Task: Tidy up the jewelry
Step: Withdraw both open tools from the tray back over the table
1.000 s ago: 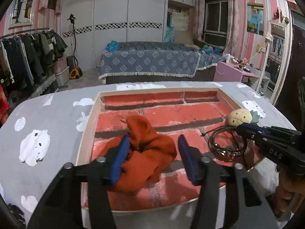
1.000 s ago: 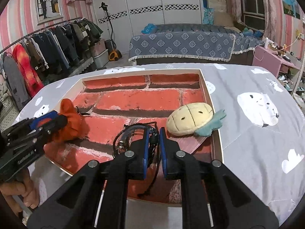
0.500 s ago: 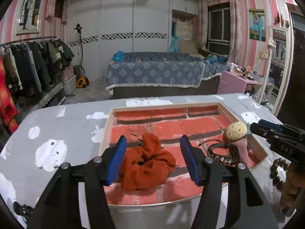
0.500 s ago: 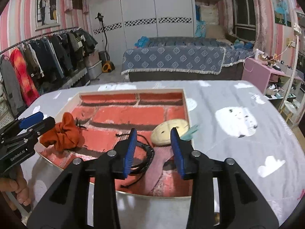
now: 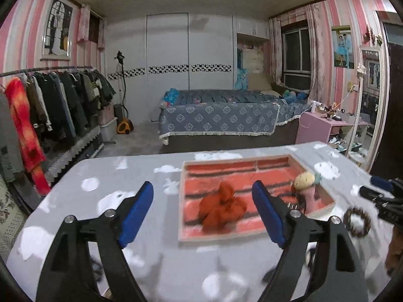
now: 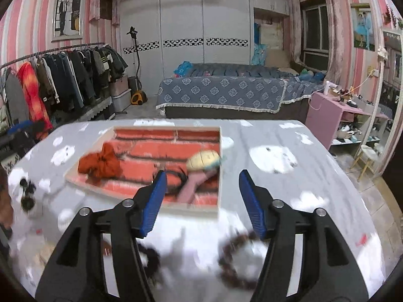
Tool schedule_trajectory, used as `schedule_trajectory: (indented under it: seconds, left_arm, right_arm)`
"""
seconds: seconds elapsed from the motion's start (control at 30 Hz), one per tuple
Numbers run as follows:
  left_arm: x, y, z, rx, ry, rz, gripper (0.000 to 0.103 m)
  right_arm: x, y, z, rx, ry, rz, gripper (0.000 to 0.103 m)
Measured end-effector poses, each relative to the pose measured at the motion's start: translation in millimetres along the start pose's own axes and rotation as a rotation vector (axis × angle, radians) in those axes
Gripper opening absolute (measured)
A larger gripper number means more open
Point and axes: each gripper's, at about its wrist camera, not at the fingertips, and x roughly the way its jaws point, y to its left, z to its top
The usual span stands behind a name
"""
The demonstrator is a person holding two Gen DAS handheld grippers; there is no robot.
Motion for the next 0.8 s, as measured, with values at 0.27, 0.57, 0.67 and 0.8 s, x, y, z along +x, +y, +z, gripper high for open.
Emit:
schedule_trajectory:
  seconds: [0.27,0.57,0.67,0.8]
  left_arm:
    - [-55,12,-64,-0.031,-0.003,0.023,0.082]
    - [-83,-11,-110,0.025,0.003,0.027,0.086]
    - [-86,-8,-112,0.001,-0.015,0.035,0.087]
    - [-91,-6,-113,-0.002,-0.041,0.062,0.093]
  right_arm:
    - [-52,4,-50,0.007,-0.047,-0.051,0.072]
    - [-65,14,-81,-0.014,-0.067,-0.097,0.082]
    - [-72,9,-87,0.01,-0.089,-0.091,0.085]
    - [-83,8,-89,0.027,-0.138,-0.106,0.088]
